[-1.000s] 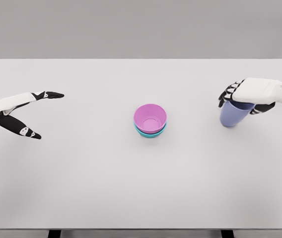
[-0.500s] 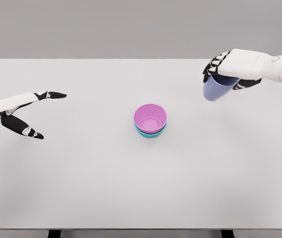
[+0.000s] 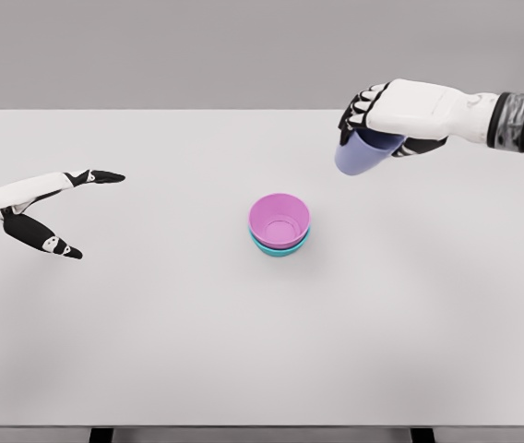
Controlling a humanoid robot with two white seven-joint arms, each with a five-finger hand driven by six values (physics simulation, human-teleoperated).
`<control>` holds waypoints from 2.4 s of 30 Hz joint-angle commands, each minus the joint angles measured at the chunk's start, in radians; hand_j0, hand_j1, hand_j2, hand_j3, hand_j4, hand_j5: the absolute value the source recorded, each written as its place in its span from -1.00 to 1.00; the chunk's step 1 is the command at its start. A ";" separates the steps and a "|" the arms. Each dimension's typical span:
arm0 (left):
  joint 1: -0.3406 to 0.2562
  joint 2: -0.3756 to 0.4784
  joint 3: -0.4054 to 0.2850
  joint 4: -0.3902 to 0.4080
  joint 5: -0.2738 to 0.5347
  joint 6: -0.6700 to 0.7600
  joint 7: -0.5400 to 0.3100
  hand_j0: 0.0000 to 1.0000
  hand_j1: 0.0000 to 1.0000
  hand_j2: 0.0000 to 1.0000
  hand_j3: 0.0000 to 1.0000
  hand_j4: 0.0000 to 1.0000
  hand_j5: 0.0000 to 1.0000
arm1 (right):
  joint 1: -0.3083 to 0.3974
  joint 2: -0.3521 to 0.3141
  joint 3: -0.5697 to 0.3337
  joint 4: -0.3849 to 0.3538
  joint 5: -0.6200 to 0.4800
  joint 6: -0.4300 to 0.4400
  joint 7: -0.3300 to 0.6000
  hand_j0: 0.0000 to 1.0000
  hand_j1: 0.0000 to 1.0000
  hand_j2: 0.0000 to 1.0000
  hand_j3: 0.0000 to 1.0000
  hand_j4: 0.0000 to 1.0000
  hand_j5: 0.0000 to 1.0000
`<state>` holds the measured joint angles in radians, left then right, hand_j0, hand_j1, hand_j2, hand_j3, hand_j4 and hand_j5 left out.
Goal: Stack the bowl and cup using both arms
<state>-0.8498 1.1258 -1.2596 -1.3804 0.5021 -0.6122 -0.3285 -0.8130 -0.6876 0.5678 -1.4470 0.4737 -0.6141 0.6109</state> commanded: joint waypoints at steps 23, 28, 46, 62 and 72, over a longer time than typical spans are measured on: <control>0.000 0.000 0.003 0.003 0.007 0.001 0.000 1.00 1.00 1.00 1.00 1.00 1.00 | 0.009 0.092 0.184 -0.147 -0.006 0.003 0.000 0.11 0.11 0.11 0.11 0.11 0.11; 0.000 0.000 0.003 0.003 0.007 0.001 0.000 1.00 1.00 1.00 1.00 1.00 1.00 | 0.008 0.092 0.184 -0.142 -0.004 0.003 0.000 0.11 0.11 0.11 0.11 0.11 0.11; 0.000 -0.001 0.003 0.001 0.007 0.001 0.000 1.00 1.00 1.00 1.00 1.00 1.00 | 0.000 0.100 0.202 -0.131 0.006 0.003 0.000 0.99 0.99 0.99 0.99 0.99 0.99; 0.000 0.000 0.003 0.000 0.007 0.001 0.000 1.00 1.00 1.00 1.00 1.00 1.00 | 0.038 0.023 -0.155 0.043 0.009 0.003 0.000 1.00 1.00 1.00 1.00 1.00 1.00; 0.006 0.002 0.005 0.009 -0.007 0.001 -0.003 1.00 1.00 1.00 1.00 1.00 1.00 | 0.055 -0.107 -0.042 0.077 0.006 0.003 0.000 1.00 1.00 1.00 1.00 1.00 1.00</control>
<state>-0.8437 1.1262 -1.2573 -1.3726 0.4917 -0.6122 -0.3308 -0.7578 -0.7799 0.5089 -1.3798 0.4857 -0.6139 0.6114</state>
